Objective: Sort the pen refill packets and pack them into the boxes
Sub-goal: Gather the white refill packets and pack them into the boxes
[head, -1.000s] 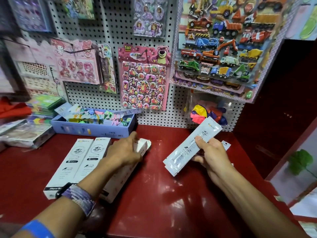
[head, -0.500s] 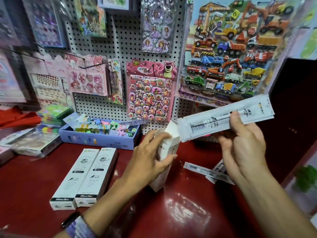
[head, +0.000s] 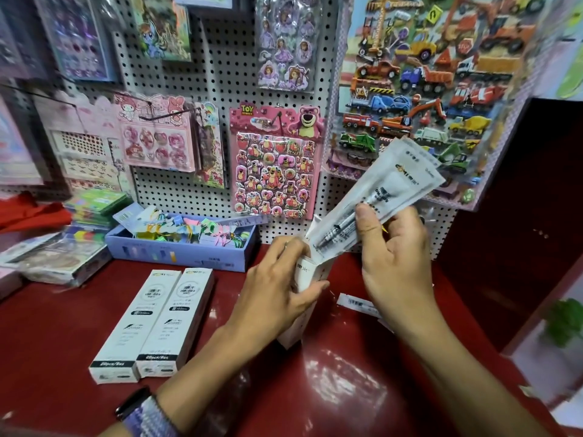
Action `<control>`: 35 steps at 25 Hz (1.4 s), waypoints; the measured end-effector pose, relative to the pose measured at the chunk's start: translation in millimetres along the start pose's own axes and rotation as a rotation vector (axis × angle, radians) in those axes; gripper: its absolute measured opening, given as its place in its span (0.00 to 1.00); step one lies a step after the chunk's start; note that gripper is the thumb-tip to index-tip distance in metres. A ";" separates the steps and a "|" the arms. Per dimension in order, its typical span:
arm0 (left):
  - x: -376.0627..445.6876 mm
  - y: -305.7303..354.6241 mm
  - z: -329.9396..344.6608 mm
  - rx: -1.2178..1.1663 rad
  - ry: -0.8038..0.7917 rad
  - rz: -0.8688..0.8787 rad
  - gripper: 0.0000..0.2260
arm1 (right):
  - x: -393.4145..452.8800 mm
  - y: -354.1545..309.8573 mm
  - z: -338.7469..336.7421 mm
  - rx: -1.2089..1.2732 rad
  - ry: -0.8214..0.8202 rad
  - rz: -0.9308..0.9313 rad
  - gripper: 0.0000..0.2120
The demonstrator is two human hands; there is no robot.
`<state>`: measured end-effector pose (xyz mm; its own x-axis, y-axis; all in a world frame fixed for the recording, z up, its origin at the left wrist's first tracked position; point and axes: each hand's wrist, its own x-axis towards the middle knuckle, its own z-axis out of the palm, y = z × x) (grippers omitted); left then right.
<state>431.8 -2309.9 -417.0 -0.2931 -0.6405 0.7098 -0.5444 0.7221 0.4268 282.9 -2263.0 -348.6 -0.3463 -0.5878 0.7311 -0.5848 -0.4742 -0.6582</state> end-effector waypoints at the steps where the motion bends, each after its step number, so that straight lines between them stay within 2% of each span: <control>1: 0.2 0.7 0.2 -0.007 0.002 -0.004 0.19 | 0.7 -2.0 0.0 -0.048 -0.024 -0.022 0.11; 4: -1.1 6.1 3.8 -0.005 -0.037 0.025 0.18 | 0.4 -0.4 8.4 -0.291 -0.284 -0.031 0.10; 6: -1.7 7.4 6.2 0.003 -0.036 0.030 0.17 | 2.1 5.5 10.6 -0.290 -0.441 0.051 0.10; 8: -1.3 6.5 7.2 0.006 -0.025 0.022 0.18 | 9.6 4.3 5.5 -0.167 -0.387 0.120 0.10; 10: -1.6 6.7 7.7 0.010 -0.022 0.017 0.19 | 15.6 4.0 -1.0 -0.100 -0.246 0.091 0.09; 11: -1.9 7.1 7.8 0.011 -0.022 0.014 0.19 | 16.9 2.9 -2.8 -0.136 -0.247 0.060 0.09; 14: -2.7 7.0 8.5 -0.001 -0.014 0.003 0.19 | 9.5 -0.1 2.1 -0.376 -0.414 0.034 0.09; 16: -3.6 7.0 8.9 -0.011 -0.007 -0.008 0.20 | 13.4 -2.8 0.3 -0.444 -0.450 0.067 0.11; 18: -5.2 8.8 8.6 -0.039 -0.001 -0.043 0.24 | 17.0 -8.6 -2.4 -0.475 -0.460 0.050 0.11; 20: -7.7 11.8 7.8 -0.059 -0.007 -0.052 0.30 | 15.2 -10.1 1.1 -0.584 -0.558 0.032 0.13; 23: -9.5 15.7 5.8 -0.065 -0.030 -0.010 0.36 | 11.9 -11.1 8.9 -0.725 -0.795 0.134 0.08; 25: -9.2 17.7 5.8 -0.058 -0.041 0.002 0.35 | 15.1 -11.0 4.7 -0.671 -0.895 0.242 0.10; 27: -5.8 18.8 7.3 -0.068 -0.041 0.004 0.32 | 12.9 -15.2 1.3 -0.600 -0.829 0.234 0.13; 29: -2.3 19.5 9.9 -0.101 -0.028 -0.014 0.31 | 0.1 -21.7 2.9 -0.654 -0.665 0.098 0.10; 31: -1.3 20.0 12.1 -0.094 -0.017 -0.034 0.30 | -13.2 -27.8 6.0 -0.680 -0.585 0.035 0.12; 33: -0.6 19.2 11.5 -0.077 -0.022 -0.035 0.28 | -12.7 -26.0 5.7 -0.675 -0.597 0.060 0.12; 35: 0.8 17.7 10.8 -0.055 -0.043 -0.021 0.26 | -0.6 -19.9 4.0 -0.703 -0.688 0.106 0.11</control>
<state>413.5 -2300.5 -415.0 -0.3164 -0.6651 0.6764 -0.5074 0.7211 0.4718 297.6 -2255.8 -336.6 -0.0505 -0.9633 0.2637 -0.9549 -0.0308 -0.2953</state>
